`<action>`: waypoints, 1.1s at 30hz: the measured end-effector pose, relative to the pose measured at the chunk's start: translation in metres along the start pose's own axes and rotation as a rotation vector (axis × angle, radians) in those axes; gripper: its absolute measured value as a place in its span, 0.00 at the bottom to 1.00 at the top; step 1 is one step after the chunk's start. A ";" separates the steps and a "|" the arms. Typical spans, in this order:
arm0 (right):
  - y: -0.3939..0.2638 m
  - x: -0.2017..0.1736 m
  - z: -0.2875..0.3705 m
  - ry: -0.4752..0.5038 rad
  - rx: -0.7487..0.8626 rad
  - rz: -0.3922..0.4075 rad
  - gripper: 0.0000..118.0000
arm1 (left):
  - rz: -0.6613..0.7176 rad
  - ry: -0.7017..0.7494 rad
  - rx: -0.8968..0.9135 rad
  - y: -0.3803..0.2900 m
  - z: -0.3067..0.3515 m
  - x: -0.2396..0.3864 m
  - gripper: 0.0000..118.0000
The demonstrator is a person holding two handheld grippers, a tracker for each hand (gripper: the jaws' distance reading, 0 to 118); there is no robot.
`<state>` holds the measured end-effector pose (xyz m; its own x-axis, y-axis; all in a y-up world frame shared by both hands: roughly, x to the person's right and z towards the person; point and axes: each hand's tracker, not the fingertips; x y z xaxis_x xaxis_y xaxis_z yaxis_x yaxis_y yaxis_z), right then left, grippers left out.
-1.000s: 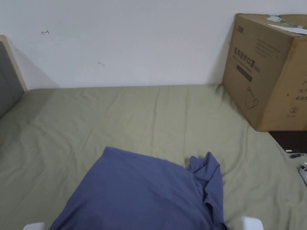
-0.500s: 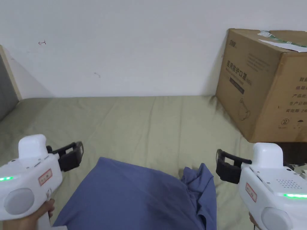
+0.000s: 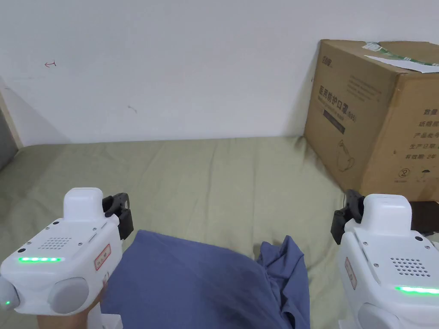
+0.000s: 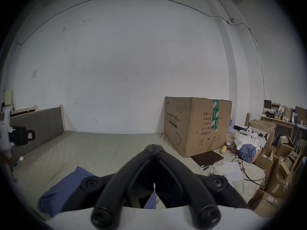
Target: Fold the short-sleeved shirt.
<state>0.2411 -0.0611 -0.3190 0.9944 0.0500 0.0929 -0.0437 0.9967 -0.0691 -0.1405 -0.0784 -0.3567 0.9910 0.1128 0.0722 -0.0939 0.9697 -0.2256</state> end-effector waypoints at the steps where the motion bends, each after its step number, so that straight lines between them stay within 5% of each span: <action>1: 0.000 0.000 -0.003 0.001 -0.005 -0.002 0.00 | 0.004 0.002 -0.019 -0.001 -0.007 -0.001 0.00; 14: -0.023 -0.002 -0.069 -0.005 -0.079 0.027 0.00 | 0.105 -0.007 -0.450 -0.024 -0.173 -0.068 0.06; 15: -0.026 -0.002 -0.075 -0.005 -0.087 0.031 0.00 | 0.120 0.007 -0.486 -0.029 -0.188 -0.073 0.17; 17: -0.033 -0.003 -0.087 -0.004 -0.110 0.042 0.00 | 0.134 0.033 -0.578 -0.043 -0.219 -0.083 0.65; 18: -0.036 -0.004 -0.093 -0.005 -0.121 0.048 0.00 | 0.129 0.037 -0.621 -0.050 -0.234 -0.088 0.81; 19: -0.041 -0.004 -0.100 -0.002 -0.132 0.050 0.00 | 0.141 0.054 -0.673 -0.057 -0.242 -0.091 0.87; 27: -0.075 0.002 -0.140 -0.019 -0.236 0.079 0.00 | 0.132 0.127 -0.774 -0.119 -0.338 -0.109 0.85; 31: -0.092 0.007 -0.154 -0.040 -0.284 0.068 0.00 | 0.096 0.120 -0.805 -0.146 -0.367 -0.104 0.50; 33: -0.099 0.008 -0.157 -0.047 -0.311 0.067 0.00 | 0.083 0.108 -0.843 -0.158 -0.373 -0.100 0.46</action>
<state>0.2684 -0.1700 -0.4670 0.9845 0.1254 0.1227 -0.0708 0.9239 -0.3761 -0.1894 -0.3240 -0.6906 0.9917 0.1139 -0.0601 -0.1070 0.4684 -0.8770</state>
